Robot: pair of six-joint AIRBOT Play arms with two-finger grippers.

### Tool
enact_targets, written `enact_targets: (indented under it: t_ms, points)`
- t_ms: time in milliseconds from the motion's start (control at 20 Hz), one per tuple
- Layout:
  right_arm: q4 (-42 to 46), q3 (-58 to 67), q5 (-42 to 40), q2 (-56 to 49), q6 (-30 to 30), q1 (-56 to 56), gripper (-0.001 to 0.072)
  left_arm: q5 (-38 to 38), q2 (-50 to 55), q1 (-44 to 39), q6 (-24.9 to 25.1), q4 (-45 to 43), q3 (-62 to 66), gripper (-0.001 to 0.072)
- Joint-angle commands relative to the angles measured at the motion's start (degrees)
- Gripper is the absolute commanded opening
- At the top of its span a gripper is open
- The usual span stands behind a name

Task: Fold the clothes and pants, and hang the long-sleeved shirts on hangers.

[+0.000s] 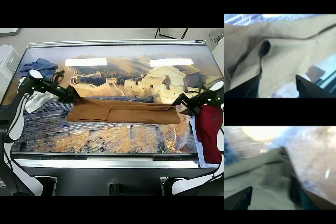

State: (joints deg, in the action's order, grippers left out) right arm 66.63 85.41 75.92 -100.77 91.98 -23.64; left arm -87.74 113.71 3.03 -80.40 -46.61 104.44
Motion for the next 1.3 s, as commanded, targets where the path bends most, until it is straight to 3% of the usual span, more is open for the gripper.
enact_targets:
  t_ms: [0,200,300,350,450,600,700,750,900,1100,1250]
  points:
    - [-0.42,0.02,6.88,-1.64,-1.33,-3.10,0.0709,-3.13,-2.21,2.10,-1.27,0.59,2.58,0.0499]
    - [-7.80,-0.85,6.05,-5.03,-3.32,-1.81,0.0706,-3.10,-6.60,1.42,-1.22,0.59,2.58,0.0498]
    - [-9.42,-0.85,4.98,-6.23,-3.04,-0.50,0.0667,-3.06,-8.28,0.13,-1.22,0.68,2.58,0.0497]
    - [-9.64,-0.85,4.68,-6.51,-3.08,0.48,0.0531,-3.06,-8.79,-0.66,-1.20,0.85,2.60,0.0497]
    - [-10.67,-0.50,3.45,-6.21,-3.15,1.79,0.0054,-2.51,-9.11,-2.95,-1.18,1.44,2.60,0.0496]
    - [-15.04,0.66,4.07,-2.89,-6.08,2.16,0.0033,2.14,-8.22,-7.89,-1.05,1.42,2.56,0.0445]
    - [-17.16,0.66,4.37,1.53,-6.12,2.19,0.0032,7.50,-6.62,-12.66,-1.07,1.42,2.56,0.0194]
    - [-18.27,0.66,4.90,4.09,-6.12,2.19,0.0032,10.43,-5.49,-15.63,-1.09,1.42,2.56,0.0105]
    - [-21.16,0.66,5.42,11.87,-6.14,3.76,0.0032,16.59,-0.79,-24.74,-2.08,1.46,2.56,0.0032]
    - [-26.40,0.70,5.64,22.05,-5.79,7.89,0.0033,21.46,5.68,-33.18,-6.86,4.96,2.56,0.0028]
    - [-26.95,0.70,6.05,28.68,-2.58,11.91,0.0034,33.99,8.57,-37.40,-13.55,11.50,2.56,0.0027]
